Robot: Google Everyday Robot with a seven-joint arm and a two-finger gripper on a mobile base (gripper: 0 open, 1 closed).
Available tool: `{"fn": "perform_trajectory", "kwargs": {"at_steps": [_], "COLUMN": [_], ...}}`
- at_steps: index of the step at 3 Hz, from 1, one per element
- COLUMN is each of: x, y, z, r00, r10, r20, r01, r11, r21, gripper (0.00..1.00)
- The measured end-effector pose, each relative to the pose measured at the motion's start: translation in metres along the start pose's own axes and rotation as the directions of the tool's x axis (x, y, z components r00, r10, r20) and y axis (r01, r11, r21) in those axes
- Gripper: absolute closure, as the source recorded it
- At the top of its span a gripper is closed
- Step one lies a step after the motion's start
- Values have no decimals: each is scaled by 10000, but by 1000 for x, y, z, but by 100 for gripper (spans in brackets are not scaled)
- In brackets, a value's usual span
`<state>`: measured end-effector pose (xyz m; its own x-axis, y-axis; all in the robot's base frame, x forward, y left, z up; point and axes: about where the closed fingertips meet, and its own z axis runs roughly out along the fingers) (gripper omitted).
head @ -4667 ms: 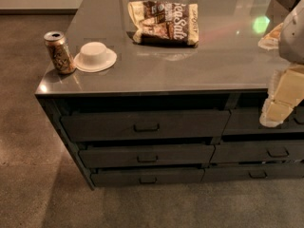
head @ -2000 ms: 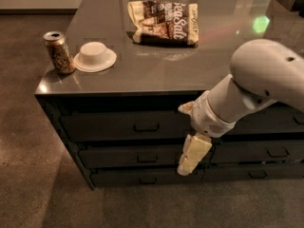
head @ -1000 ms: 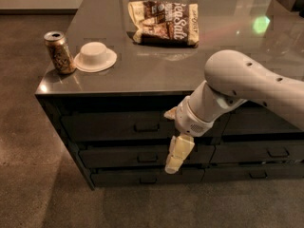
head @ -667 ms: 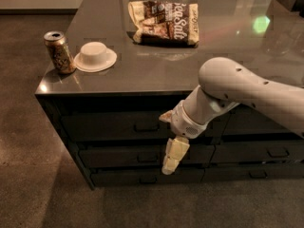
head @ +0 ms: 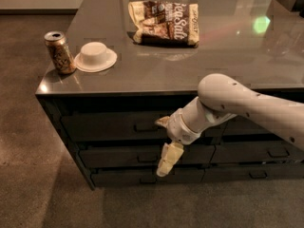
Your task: Open top drawer
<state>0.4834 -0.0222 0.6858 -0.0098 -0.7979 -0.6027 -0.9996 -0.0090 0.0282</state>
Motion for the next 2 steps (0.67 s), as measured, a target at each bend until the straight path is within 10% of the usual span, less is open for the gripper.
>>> {"fn": "perform_trajectory", "kwargs": {"at_steps": [2], "x": [-6], "y": [-15], "z": [38], "r00": [9955], "r10": [-52], "r20": [948], "r01": [51], "r11": [10000], "r21": [10], "gripper": [0]}}
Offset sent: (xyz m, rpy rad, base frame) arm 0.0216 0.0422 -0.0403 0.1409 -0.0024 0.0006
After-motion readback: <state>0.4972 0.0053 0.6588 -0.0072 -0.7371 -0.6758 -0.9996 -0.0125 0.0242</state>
